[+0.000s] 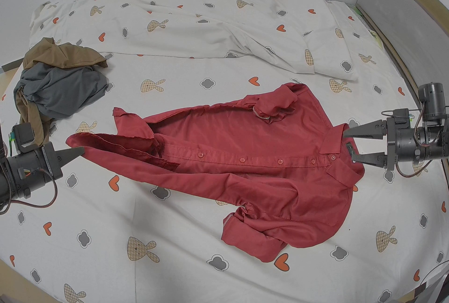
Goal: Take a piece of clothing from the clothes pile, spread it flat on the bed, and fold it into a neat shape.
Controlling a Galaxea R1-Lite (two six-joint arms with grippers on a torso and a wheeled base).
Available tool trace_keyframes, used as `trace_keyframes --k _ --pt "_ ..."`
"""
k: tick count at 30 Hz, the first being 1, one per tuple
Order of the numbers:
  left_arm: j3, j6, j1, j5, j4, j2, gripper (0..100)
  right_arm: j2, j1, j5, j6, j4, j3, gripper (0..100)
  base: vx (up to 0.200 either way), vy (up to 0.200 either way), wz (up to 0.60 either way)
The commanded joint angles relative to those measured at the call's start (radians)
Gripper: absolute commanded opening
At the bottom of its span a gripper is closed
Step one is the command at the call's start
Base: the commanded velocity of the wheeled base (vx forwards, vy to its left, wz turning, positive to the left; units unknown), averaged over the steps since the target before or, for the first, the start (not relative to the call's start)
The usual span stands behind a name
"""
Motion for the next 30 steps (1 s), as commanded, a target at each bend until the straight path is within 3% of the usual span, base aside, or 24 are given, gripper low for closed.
trace_keyframes --k 1,5,9,10,12,15,30 --pt "-0.015 0.001 0.009 -0.001 0.043 -0.075 0 -0.030 -0.033 -0.007 -0.001 0.001 0.084 100 0.000 0.000 0.00" --pt "-0.044 0.001 -0.011 0.000 0.117 -0.084 0 -0.001 -0.068 -0.040 -0.018 0.001 0.176 100 0.000 0.000 0.00" --pt "-0.045 0.001 -0.018 0.000 0.128 -0.095 0 0.015 -0.045 -0.241 -0.092 -0.004 0.275 100 0.000 0.000 0.00" --pt "-0.045 0.001 -0.026 0.000 0.129 -0.099 0 0.005 -0.006 -0.324 -0.126 -0.010 0.337 100 0.000 0.000 0.00" --pt "-0.045 0.001 -0.037 0.000 0.129 -0.099 0 0.002 0.034 -0.370 -0.135 -0.016 0.381 100 0.000 0.000 0.00" --pt "-0.044 0.001 -0.049 0.000 0.134 -0.092 0 0.004 0.064 -0.372 -0.132 -0.028 0.406 100 0.000 0.000 0.00" --pt "-0.044 0.002 -0.064 0.000 0.169 -0.067 0 0.246 0.071 -0.323 -0.126 -0.504 0.584 100 0.000 0.000 0.00"
